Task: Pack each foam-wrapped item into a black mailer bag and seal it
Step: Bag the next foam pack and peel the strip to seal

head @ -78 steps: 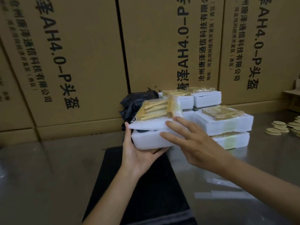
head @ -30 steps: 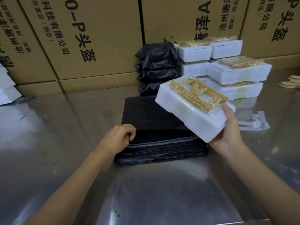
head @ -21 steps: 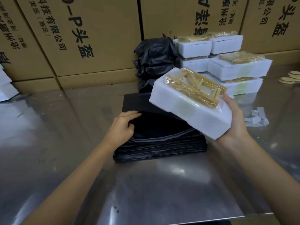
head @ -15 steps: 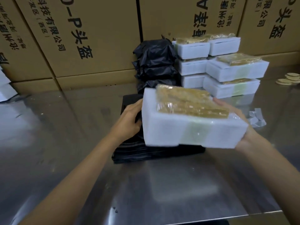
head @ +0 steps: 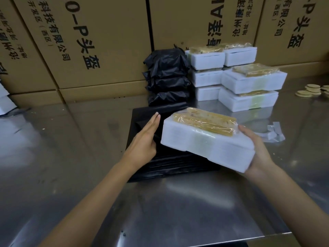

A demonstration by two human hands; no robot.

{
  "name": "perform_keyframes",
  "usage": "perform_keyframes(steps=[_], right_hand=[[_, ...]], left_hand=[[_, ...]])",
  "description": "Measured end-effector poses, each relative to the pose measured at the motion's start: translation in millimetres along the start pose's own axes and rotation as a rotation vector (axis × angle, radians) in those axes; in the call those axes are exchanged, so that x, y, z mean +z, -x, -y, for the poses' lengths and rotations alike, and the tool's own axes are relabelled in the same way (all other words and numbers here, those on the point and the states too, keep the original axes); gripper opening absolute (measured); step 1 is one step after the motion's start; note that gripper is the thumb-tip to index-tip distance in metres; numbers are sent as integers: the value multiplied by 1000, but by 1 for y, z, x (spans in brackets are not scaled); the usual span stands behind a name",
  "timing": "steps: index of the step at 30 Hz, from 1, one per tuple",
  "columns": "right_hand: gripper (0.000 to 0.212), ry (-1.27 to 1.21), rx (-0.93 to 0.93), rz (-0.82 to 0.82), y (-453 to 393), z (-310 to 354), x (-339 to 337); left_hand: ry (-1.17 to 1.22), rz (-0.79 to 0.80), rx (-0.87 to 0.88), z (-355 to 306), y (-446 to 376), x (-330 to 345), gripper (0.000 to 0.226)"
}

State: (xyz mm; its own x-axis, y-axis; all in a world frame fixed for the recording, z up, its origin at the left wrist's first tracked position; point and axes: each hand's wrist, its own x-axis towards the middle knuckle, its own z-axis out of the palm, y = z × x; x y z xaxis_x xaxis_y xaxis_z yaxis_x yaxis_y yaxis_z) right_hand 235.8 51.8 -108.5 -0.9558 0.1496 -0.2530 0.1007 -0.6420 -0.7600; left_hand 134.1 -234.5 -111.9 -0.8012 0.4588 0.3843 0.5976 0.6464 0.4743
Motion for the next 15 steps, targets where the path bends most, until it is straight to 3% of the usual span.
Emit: perform_keyframes(steps=[6, 10, 12, 15], right_hand=[[56, 52, -149, -246, -3, -24, 35], [63, 144, -202, -318, -5, -33, 45], [65, 152, -218, -341, -5, -36, 46], [71, 169, -218, -368, -5, -43, 47]], left_hand=[[170, -107, -79, -29, 0, 23, 90], [78, -80, -64, -40, 0, 27, 93], [3, -118, -5, -44, 5, 29, 81], [-91, -376, 23, -50, 2, 18, 39]])
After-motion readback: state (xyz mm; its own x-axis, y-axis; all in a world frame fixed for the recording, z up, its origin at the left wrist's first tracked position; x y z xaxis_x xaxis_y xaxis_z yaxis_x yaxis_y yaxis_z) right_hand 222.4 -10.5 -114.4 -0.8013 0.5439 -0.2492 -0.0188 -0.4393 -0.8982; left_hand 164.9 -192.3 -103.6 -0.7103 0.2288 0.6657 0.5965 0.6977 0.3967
